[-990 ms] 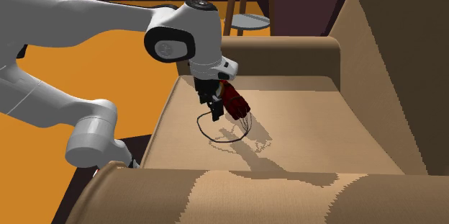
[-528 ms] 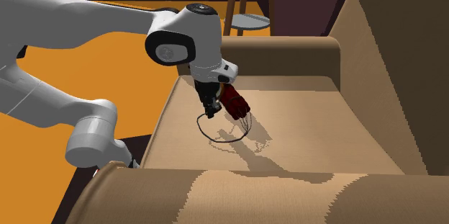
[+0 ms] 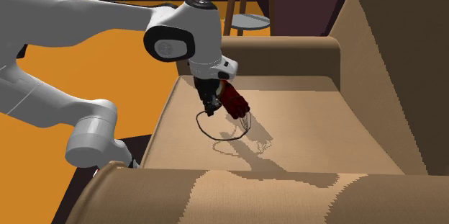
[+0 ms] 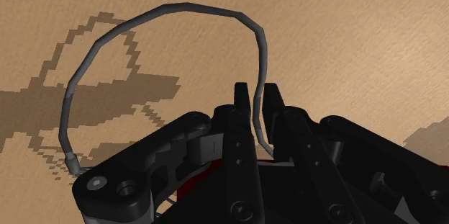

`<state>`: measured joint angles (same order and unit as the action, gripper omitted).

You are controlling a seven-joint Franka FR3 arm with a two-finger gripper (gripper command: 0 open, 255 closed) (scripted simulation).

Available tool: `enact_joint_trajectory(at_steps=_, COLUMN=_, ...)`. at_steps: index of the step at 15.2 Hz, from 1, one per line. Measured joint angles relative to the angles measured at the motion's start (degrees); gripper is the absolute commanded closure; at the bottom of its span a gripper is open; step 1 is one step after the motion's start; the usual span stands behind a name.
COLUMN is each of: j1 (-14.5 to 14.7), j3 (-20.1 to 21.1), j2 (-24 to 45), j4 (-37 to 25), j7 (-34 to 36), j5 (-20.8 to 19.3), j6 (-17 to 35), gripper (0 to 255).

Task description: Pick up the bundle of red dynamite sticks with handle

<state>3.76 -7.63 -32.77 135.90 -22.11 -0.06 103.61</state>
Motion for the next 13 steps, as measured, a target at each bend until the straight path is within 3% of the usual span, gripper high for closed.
enact_joint_trajectory(at_steps=13, j1=0.25, j3=0.33, j2=0.82, j4=-10.08, j7=0.45, j5=0.24, j6=-9.32, gripper=255)
